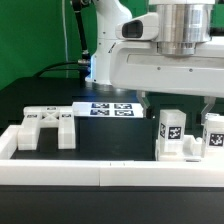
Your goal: Assemble chair
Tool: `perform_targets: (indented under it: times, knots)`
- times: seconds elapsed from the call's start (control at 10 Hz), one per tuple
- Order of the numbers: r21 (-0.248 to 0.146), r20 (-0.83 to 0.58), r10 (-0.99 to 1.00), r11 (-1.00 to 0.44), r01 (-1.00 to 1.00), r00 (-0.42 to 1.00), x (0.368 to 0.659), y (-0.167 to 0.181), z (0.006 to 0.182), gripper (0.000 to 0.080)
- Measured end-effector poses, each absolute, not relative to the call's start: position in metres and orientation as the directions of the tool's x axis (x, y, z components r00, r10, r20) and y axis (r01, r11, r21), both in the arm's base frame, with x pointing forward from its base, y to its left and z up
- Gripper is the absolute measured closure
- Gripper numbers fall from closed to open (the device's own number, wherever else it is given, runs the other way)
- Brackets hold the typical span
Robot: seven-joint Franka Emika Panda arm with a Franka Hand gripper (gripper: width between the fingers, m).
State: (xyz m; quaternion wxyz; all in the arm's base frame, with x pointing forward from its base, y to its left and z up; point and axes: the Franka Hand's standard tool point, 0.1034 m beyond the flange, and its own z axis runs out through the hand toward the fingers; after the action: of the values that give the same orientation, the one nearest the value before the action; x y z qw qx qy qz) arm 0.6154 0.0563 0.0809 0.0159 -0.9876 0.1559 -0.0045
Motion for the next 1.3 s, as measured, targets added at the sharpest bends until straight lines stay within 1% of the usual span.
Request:
perform_targets:
  times: [0.2, 0.5, 0.6, 0.8, 0.9, 1.0, 1.1, 1.3]
  knots:
    - [-0.032, 0.007, -0.222, -0.975, -0.222, 0.975, 0.6153, 0.0551, 0.0808, 0.015]
    - [-0.027, 0.012, -0.025, -0.999, -0.025, 1.0, 0.6152, 0.0533, 0.0805, 0.015]
    - [-0.027, 0.012, -0.027, -0.999, -0.026, 1.0, 0.6151, 0.0532, 0.0802, 0.015]
    - [-0.027, 0.012, -0.029, -0.999, -0.029, 1.0, 0.6151, 0.0528, 0.0802, 0.0411]
    - [-0.027, 0.012, -0.031, -0.999, -0.031, 0.999, 0.6151, 0.0528, 0.0802, 0.0411]
    - [-0.027, 0.011, -0.058, -0.998, -0.057, 0.998, 0.6151, 0.0528, 0.0802, 0.0511]
    - [-0.027, 0.011, -0.058, -0.998, -0.057, 0.998, 0.6151, 0.0527, 0.0802, 0.0511]
    - [-0.03, 0.005, -0.241, -0.97, -0.24, 0.971, 0.6151, 0.0529, 0.0798, 0.0511]
